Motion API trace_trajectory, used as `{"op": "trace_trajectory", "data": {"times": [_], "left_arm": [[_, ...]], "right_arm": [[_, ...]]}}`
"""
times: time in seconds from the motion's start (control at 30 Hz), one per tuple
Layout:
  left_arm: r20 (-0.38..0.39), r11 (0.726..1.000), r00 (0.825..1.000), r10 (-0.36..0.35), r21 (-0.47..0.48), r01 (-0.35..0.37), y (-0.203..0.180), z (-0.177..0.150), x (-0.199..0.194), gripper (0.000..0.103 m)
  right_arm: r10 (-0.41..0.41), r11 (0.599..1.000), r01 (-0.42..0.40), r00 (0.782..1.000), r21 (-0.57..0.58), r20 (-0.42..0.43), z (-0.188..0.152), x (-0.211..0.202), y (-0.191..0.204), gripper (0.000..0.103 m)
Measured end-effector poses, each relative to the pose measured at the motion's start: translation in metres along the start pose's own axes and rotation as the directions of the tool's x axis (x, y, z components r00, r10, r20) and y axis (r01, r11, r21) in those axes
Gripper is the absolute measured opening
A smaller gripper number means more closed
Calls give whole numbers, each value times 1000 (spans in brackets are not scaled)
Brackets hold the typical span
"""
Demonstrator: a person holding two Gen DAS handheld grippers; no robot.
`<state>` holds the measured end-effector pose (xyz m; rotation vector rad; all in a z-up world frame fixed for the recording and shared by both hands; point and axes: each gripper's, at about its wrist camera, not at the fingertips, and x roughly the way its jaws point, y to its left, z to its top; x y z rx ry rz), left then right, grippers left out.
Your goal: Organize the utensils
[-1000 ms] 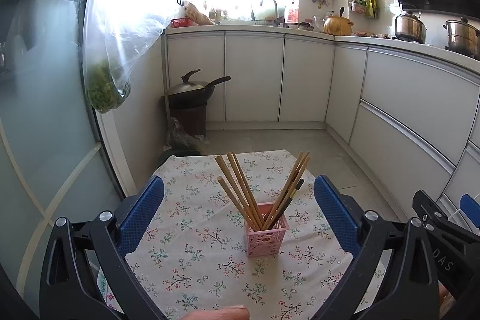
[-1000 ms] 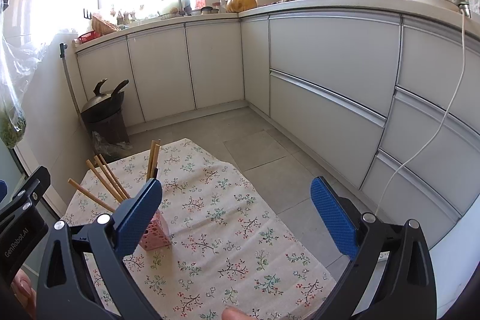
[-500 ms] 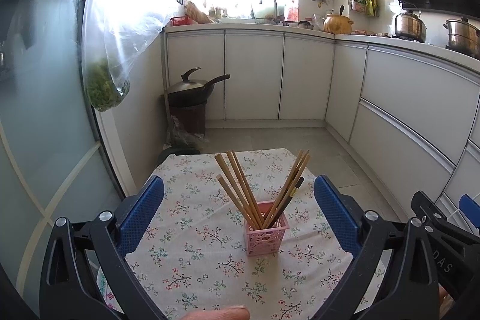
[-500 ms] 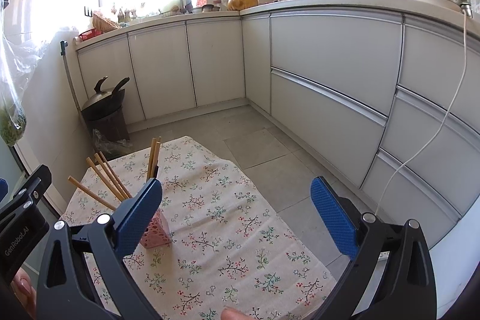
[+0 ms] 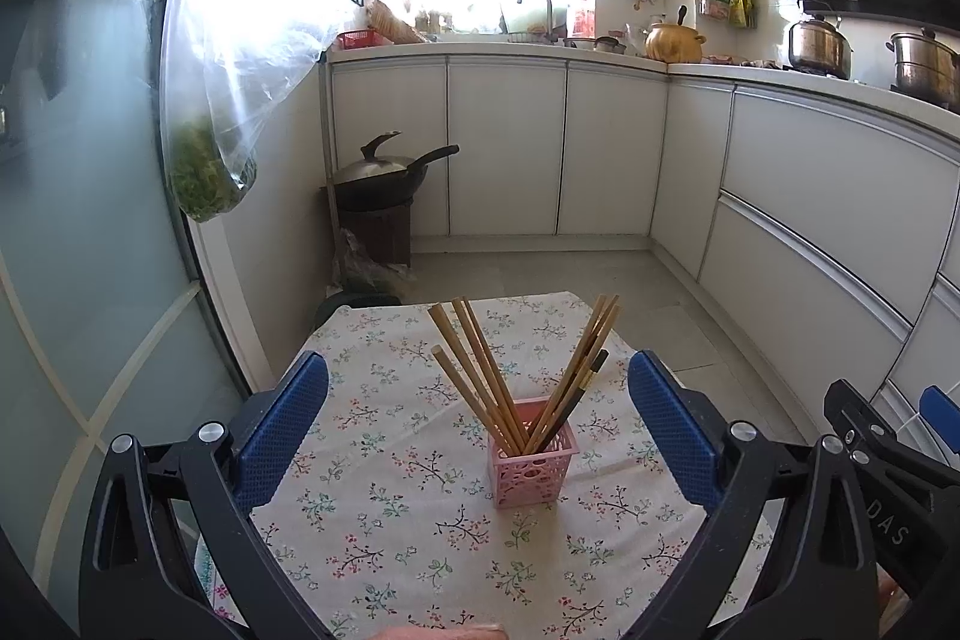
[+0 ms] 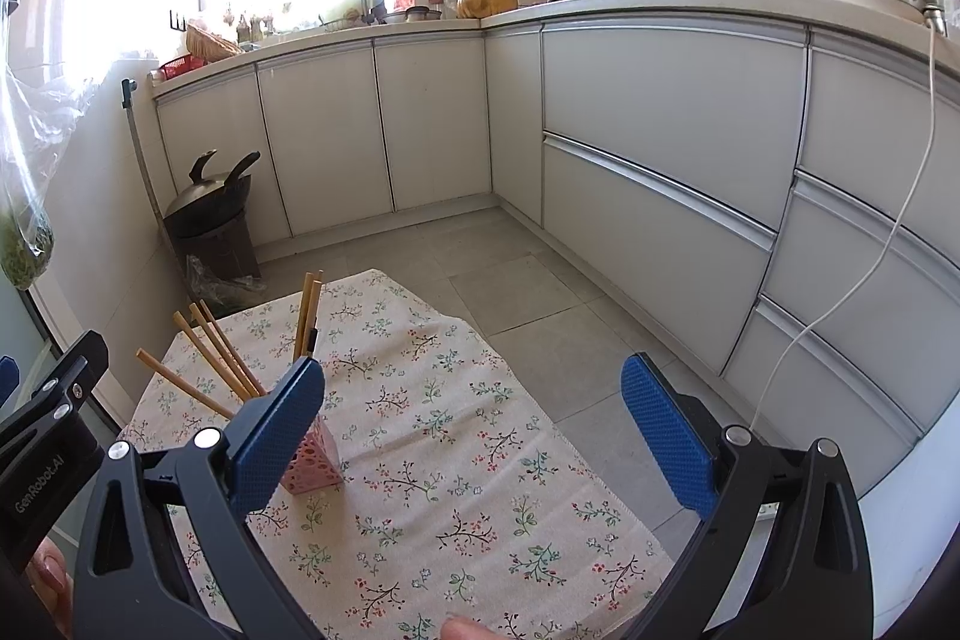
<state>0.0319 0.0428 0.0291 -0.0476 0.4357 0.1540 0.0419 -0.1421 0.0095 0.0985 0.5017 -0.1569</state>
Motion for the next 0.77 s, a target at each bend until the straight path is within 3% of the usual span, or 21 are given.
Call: {"op": "trace_trajectory", "data": {"times": [0.27, 0.43, 0.53, 0.63, 0.77], "left_arm": [[14, 999, 1000, -17, 36, 16, -5, -3, -1, 95], [7, 998, 999, -35, 54, 35, -8, -4, 2, 84], [-1, 998, 999, -50, 48, 50, -6, -3, 3, 86], [0, 998, 999, -54, 35, 54, -4, -1, 2, 96], [2, 998, 999, -47, 29, 47, -3, 0, 1, 96]], "right_arm": [[3, 1000, -3, 1000, 2, -6, 0, 0, -1, 97], [5, 1000, -4, 1000, 7, -16, 0, 2, -3, 97], [3, 1000, -3, 1000, 8, -13, 0, 2, -3, 97], [2, 1000, -2, 1000, 13, -10, 1, 2, -5, 97], [2, 1000, -1, 1000, 20, -10, 1, 2, -8, 97]]}}
